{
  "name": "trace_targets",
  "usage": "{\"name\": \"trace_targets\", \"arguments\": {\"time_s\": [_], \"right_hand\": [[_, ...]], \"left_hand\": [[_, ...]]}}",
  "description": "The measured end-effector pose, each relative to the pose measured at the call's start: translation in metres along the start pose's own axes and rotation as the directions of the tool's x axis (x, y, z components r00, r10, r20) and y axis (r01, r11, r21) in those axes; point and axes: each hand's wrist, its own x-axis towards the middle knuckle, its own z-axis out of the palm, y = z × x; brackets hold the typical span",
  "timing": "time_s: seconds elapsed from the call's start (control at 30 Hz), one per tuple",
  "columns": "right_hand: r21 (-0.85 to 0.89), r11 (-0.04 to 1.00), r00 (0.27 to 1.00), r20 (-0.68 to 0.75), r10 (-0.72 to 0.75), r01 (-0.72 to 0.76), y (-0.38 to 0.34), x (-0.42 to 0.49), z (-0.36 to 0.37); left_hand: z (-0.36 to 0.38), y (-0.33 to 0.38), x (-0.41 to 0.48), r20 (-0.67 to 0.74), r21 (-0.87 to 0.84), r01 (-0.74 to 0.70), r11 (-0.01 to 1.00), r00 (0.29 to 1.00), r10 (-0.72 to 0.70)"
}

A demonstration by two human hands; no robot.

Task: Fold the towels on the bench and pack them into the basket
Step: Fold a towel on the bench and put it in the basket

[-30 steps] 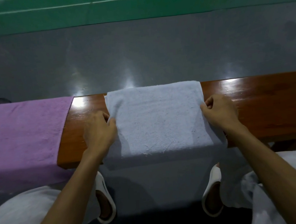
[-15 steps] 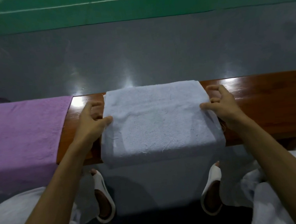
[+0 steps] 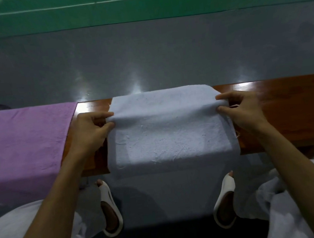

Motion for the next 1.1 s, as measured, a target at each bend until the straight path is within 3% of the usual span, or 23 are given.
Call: {"name": "trace_targets", "arguments": {"time_s": [0.3, 0.5, 0.63, 0.83, 0.93, 1.0, 1.1], "right_hand": [[-0.217, 0.959, 0.964, -0.151, -0.217, 0.181, -0.014, -0.005, -0.013], [-0.329, 0.91, 0.939, -0.142, -0.314, 0.254, -0.035, -0.007, -0.033], [-0.343, 0.898, 0.929, -0.144, -0.341, 0.277, -0.048, -0.008, -0.054], [-0.438, 0.864, 0.93, -0.141, -0.34, 0.249, -0.046, 0.006, -0.044], [-0.315, 0.93, 0.93, -0.247, -0.272, 0.188, -0.054, 0.018, -0.033], [-0.11, 0.971, 0.932, -0.276, -0.236, 0.213, -0.067, 0.022, -0.028], [0.237, 0.932, 0.947, -0.233, -0.22, 0.275, -0.085, 0.019, -0.03]], "left_hand": [[-0.013, 0.008, -0.003, -0.159, 0.193, -0.202, 0.96, 0.959, 0.234], [-0.029, 0.016, -0.005, -0.259, 0.288, -0.276, 0.917, 0.899, 0.352], [-0.035, 0.035, -0.012, -0.185, 0.096, -0.319, 0.943, 0.925, 0.332], [-0.027, 0.039, -0.002, 0.045, -0.233, -0.065, 0.97, 0.996, 0.078], [-0.021, 0.043, 0.007, 0.034, -0.413, -0.036, 0.91, 0.998, 0.055], [-0.024, 0.052, 0.011, -0.024, -0.555, -0.077, 0.828, 0.997, 0.077], [-0.036, 0.06, 0.011, -0.076, -0.692, -0.126, 0.711, 0.992, 0.101]]}}
